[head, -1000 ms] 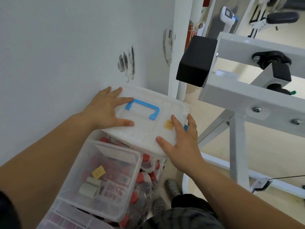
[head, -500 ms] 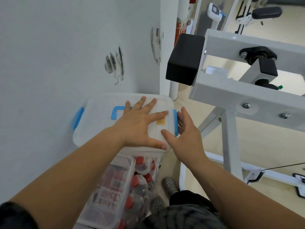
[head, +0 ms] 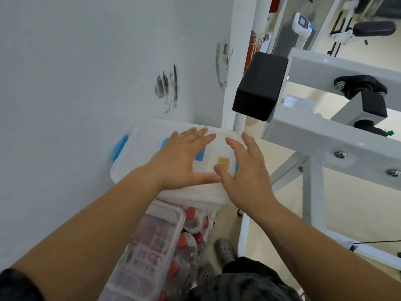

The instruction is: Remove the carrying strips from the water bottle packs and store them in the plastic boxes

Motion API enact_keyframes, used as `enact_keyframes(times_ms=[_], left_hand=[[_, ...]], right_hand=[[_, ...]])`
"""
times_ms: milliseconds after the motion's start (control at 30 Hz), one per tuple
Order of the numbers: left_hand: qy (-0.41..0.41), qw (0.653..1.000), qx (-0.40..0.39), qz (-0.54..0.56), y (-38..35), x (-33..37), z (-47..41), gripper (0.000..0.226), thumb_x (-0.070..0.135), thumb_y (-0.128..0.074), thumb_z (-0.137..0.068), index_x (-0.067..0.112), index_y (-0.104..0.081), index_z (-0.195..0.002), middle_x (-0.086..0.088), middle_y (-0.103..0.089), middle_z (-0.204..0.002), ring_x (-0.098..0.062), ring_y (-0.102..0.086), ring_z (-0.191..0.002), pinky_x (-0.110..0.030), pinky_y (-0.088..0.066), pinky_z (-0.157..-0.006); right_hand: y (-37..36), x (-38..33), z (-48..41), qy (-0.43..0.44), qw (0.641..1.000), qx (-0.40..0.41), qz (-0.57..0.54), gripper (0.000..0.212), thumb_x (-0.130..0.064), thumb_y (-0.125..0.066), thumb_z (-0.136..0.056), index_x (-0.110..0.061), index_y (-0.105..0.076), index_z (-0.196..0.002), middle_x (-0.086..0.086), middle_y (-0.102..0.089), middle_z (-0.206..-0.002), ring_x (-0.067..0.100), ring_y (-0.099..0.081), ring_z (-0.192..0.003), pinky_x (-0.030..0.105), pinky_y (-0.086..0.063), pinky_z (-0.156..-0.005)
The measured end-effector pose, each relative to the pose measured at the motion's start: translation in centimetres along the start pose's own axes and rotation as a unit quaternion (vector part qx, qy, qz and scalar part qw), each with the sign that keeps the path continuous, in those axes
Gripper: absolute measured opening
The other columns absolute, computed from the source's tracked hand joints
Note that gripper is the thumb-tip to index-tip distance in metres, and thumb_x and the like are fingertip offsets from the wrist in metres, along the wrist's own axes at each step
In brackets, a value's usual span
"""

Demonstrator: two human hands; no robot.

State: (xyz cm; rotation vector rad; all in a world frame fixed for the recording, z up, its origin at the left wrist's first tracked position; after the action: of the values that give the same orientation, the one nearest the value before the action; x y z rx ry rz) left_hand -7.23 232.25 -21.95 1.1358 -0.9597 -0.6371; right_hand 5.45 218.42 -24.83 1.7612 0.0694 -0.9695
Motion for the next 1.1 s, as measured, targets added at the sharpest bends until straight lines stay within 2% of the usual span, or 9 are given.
enact_keyframes(times_ms=[67, 133, 200, 333, 467, 667, 867, 967, 1100], left_hand=[[0.055, 0.994, 0.086, 0.028, 0.4, -1.7, 1.8, 0.094, 0.086, -0.035, -0.076, 0.035, -0.024, -0.154, 0.008, -0.020, -0.164, -0.015, -0.016, -0.151, -0.045, -0.014, -0.124], [0.132, 0.975, 0.175, 0.036, 0.6, -3.9, 3.8, 0.077, 0.068, -0.050, -0.087, 0.028, -0.035, -0.150, 0.001, -0.033, -0.159, -0.019, -0.027, -0.147, -0.039, -0.020, -0.122], [0.203, 0.952, 0.229, 0.016, 0.4, -6.2, 5.7, 0.070, 0.058, -0.055, -0.089, 0.019, -0.044, -0.146, -0.008, -0.043, -0.152, -0.027, -0.036, -0.140, -0.038, -0.025, -0.117], [0.277, 0.935, 0.222, 0.008, -0.1, -8.8, 8.0, 0.079, 0.062, -0.047, -0.081, 0.013, -0.047, -0.142, -0.012, -0.054, -0.140, -0.031, -0.048, -0.129, -0.041, -0.034, -0.112], [0.297, 0.926, 0.231, 0.041, -0.4, -8.4, 8.3, 0.075, 0.053, -0.062, -0.084, 0.015, -0.043, -0.145, -0.010, -0.052, -0.140, -0.029, -0.049, -0.127, -0.040, -0.039, -0.109], [0.320, 0.905, 0.253, 0.118, 0.0, -8.1, 7.7, 0.075, 0.045, -0.074, -0.082, 0.022, -0.041, -0.146, -0.002, -0.051, -0.142, -0.021, -0.049, -0.128, -0.030, -0.037, -0.106], [0.326, 0.902, 0.256, 0.120, 0.4, -7.9, 7.3, 0.083, 0.047, -0.078, -0.078, 0.032, -0.035, -0.147, -0.001, -0.059, -0.132, -0.022, -0.057, -0.116, -0.040, -0.049, -0.101], [0.310, 0.914, 0.251, 0.080, 0.6, -7.6, 6.9, 0.081, 0.046, -0.076, -0.080, 0.033, -0.033, -0.148, -0.004, -0.062, -0.123, -0.024, -0.058, -0.108, -0.036, -0.049, -0.094], [0.288, 0.932, 0.219, -0.007, 1.0, -7.2, 6.2, 0.071, 0.048, -0.068, -0.085, 0.026, -0.037, -0.145, -0.008, -0.067, -0.106, -0.027, -0.060, -0.097, -0.038, -0.051, -0.083]], right_hand=[[0.2, -1.5, -1.1, 0.040, 0.999, -0.021, 0.027, 0.061, -0.050, -0.060, -0.095, -0.034, -0.038, -0.150, -0.001, -0.019, -0.168, 0.021, -0.014, -0.155, 0.033, -0.011, -0.121], [-0.2, -3.2, -2.1, 0.081, 0.992, -0.081, 0.043, 0.060, -0.053, -0.056, -0.096, -0.037, -0.037, -0.150, -0.001, -0.016, -0.169, 0.021, -0.010, -0.156, 0.037, -0.011, -0.124], [-1.3, -5.0, -3.1, 0.126, 0.980, -0.144, 0.061, 0.062, -0.056, -0.052, -0.097, -0.039, -0.032, -0.153, 0.000, -0.009, -0.170, 0.023, -0.002, -0.157, 0.042, -0.006, -0.126], [-4.7, -7.4, -4.7, 0.192, 0.944, -0.214, 0.159, 0.066, -0.067, -0.035, -0.097, -0.046, -0.016, -0.156, -0.002, 0.009, -0.170, 0.029, 0.011, -0.157, 0.053, 0.005, -0.126], [-6.4, -7.3, -5.1, 0.188, 0.929, -0.241, 0.210, 0.068, -0.074, -0.021, -0.094, -0.049, -0.006, -0.156, -0.004, 0.012, -0.170, 0.031, 0.015, -0.156, 0.058, 0.010, -0.123], [-6.5, -7.1, -5.0, 0.179, 0.933, -0.226, 0.216, 0.068, -0.075, -0.019, -0.094, -0.050, -0.005, -0.155, -0.004, 0.010, -0.170, 0.030, 0.015, -0.156, 0.057, 0.011, -0.123], [-6.7, -7.1, -5.0, 0.177, 0.935, -0.220, 0.212, 0.066, -0.073, -0.019, -0.095, -0.050, -0.006, -0.156, -0.004, 0.009, -0.170, 0.030, 0.014, -0.156, 0.057, 0.010, -0.124], [-6.8, -7.1, -5.2, 0.170, 0.936, -0.217, 0.217, 0.064, -0.071, -0.021, -0.096, -0.050, -0.007, -0.156, -0.004, 0.009, -0.170, 0.030, 0.014, -0.156, 0.058, 0.009, -0.124], [-6.9, -7.4, -5.1, 0.162, 0.938, -0.218, 0.216, 0.064, -0.070, -0.023, -0.097, -0.051, -0.007, -0.156, -0.004, 0.007, -0.171, 0.031, 0.013, -0.156, 0.058, 0.008, -0.124]])
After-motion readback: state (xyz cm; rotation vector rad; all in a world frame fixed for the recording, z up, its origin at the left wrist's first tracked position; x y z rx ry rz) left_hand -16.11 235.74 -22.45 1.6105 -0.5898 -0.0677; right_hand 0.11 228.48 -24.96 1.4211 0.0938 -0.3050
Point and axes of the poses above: each hand's wrist, its own z-axis away from the middle knuckle, its own y-axis out of the back of the hand, x = y × z, the point moved 1 cm from there along -z, towards the middle knuckle
